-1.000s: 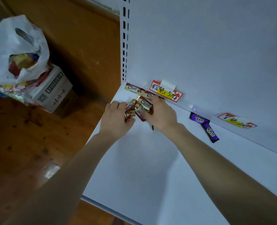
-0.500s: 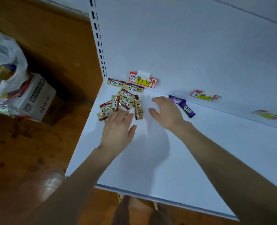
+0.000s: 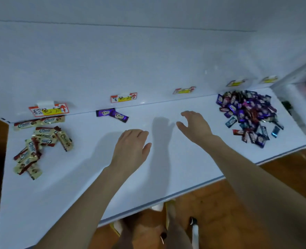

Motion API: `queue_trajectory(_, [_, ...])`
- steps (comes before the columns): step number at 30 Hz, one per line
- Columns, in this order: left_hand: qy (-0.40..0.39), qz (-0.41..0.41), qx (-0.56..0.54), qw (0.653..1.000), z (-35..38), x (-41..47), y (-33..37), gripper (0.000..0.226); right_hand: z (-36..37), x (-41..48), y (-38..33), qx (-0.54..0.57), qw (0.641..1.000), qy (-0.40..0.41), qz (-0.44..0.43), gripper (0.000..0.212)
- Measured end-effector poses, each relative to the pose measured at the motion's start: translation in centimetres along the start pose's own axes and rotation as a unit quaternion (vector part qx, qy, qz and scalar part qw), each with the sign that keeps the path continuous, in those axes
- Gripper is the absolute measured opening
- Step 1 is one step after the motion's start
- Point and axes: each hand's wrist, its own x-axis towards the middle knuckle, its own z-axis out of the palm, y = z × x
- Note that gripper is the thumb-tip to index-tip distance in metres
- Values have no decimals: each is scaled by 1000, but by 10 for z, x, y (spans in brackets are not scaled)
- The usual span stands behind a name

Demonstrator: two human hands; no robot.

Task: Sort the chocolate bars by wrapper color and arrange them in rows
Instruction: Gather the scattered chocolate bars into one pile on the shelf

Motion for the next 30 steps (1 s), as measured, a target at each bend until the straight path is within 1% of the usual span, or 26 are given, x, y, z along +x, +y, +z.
queue_trajectory(4, [-7, 35, -11, 999, 22, 29, 52, 22, -17, -10, 60, 26, 999, 20, 28, 45])
queue_trajectory(9, [-29, 63, -13, 998, 61, 67, 125, 26, -31, -11, 154, 61, 996, 34, 56, 44])
queue_trajectory(12, [-41, 56, -11, 998, 91, 92, 173, 22, -41, -8, 214, 87, 993, 46, 59, 40])
queue_trajectory(16, [-63, 50, -35, 996, 130, 127, 234, 25, -55, -6, 293, 104, 991, 48, 67, 36])
queue_trajectory(19, [-81, 49, -44, 994, 147, 149, 272, 27, -64, -4, 339, 110, 990, 46, 81, 39])
queue_trajectory(21, [-92, 53, -39, 994, 155, 163, 289, 29, -67, -2, 363, 117, 988, 48, 90, 41])
queue_trajectory(25, [-111, 57, -27, 992, 175, 188, 311, 26, -72, 3, 400, 123, 986, 57, 98, 40])
queue_trajectory(28, [-111, 61, -49, 991, 190, 203, 325, 22, -77, 7, 425, 112, 985, 64, 118, 39])
queue_trajectory(30, [-133, 45, -63, 988, 200, 215, 336, 29, -78, 10, 443, 108, 982, 70, 136, 38])
